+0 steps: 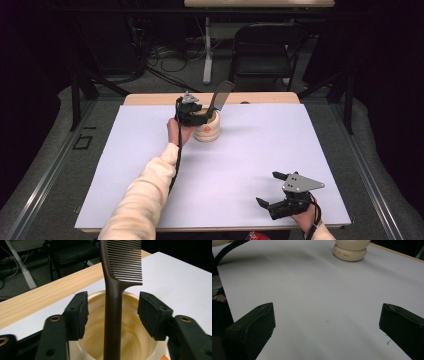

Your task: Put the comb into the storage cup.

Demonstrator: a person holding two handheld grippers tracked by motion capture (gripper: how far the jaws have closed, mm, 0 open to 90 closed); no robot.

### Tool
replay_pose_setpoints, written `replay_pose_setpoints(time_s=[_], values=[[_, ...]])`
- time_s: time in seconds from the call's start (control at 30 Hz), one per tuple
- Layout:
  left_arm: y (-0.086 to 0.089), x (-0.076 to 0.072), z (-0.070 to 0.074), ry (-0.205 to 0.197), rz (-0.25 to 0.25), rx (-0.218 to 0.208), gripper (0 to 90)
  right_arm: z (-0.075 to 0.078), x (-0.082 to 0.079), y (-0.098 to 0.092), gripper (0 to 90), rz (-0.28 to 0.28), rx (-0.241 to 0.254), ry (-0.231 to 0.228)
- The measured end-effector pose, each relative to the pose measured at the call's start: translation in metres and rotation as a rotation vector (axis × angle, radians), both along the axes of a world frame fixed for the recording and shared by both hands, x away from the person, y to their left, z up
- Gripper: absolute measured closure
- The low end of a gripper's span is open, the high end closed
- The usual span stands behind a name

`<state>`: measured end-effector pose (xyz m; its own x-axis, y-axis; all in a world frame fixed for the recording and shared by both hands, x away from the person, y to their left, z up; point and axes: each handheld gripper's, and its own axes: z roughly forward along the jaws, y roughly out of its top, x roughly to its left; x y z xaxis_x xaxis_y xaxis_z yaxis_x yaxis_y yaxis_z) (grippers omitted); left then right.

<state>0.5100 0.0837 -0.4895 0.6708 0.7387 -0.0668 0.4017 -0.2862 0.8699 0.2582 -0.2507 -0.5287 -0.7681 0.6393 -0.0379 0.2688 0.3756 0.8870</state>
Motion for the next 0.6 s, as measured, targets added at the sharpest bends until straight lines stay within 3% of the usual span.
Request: replay_pose_setpoints(time_s=[0.33, 0.6], values=[[0.002, -0.005, 0.009, 0.017, -0.043, 0.023, 20.9, 0.000, 0.000, 0.000, 0.0, 0.002, 0.000, 0.000], [0.005, -0.012, 0.015, 0.029, -0.034, 0.047, 4.6, 0.000, 0.000, 0.000, 0.0, 0.002, 0.002, 0.001]])
